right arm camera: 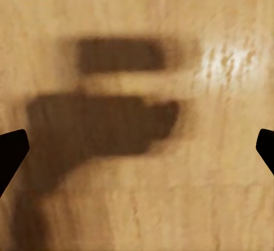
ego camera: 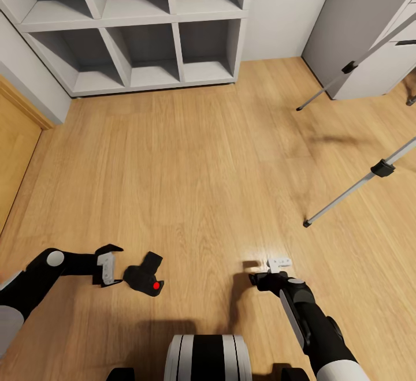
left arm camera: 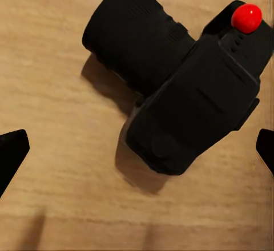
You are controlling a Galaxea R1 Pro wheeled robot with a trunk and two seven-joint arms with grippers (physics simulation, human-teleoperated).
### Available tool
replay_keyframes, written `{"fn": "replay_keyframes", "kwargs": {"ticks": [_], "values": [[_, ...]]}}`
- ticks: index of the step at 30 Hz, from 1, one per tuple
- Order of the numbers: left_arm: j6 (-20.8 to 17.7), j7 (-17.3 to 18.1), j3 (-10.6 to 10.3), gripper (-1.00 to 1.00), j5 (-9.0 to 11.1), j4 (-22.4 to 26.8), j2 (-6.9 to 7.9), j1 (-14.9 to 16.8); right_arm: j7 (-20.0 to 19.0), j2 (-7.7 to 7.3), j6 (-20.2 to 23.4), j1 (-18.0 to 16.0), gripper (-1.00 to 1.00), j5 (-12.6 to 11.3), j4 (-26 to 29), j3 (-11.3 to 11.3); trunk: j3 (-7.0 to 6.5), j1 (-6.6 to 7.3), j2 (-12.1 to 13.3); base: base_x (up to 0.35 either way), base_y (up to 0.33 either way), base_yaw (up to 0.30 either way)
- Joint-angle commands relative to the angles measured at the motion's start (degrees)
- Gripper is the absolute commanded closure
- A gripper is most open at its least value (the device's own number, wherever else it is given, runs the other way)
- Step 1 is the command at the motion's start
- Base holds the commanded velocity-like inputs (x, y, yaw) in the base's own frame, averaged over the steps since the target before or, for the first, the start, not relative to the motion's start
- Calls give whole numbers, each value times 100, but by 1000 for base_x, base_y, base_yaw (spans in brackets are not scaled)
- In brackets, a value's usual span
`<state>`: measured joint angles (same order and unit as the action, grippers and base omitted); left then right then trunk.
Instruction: Attach the digital camera to the camera tripod in the bedroom.
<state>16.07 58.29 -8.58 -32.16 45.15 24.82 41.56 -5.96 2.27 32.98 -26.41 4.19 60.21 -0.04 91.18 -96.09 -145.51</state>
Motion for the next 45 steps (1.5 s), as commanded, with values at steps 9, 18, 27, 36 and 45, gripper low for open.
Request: {"fn": "replay_keyframes", "kwargs": {"ticks": [9,18,27,36,45], "values": [[3,-10,-32,-100,-305,-4,-424,2,-48,-5,27,-2,-100,12,9,-23,3,1,-1,0,0,0],[1,-9,-25,-100,-868,-75,-496,3,-63,-6,24,-2,-100,-3,9,-29,3,1,-1,0,0,0],[9,-9,-28,-100,-945,-99,-499,5,-60,-3,24,0,-100,-5,9,-31,3,1,-1,0,0,0],[-2,-11,-29,-100,-962,-108,-504,5,-54,-5,22,2,-100,-8,9,-31,3,1,-1,0,0,0],[-7,-15,-32,-100,-973,-125,-508,2,-58,-7,23,1,-100,-6,9,-31,3,1,-1,0,0,0]]}}
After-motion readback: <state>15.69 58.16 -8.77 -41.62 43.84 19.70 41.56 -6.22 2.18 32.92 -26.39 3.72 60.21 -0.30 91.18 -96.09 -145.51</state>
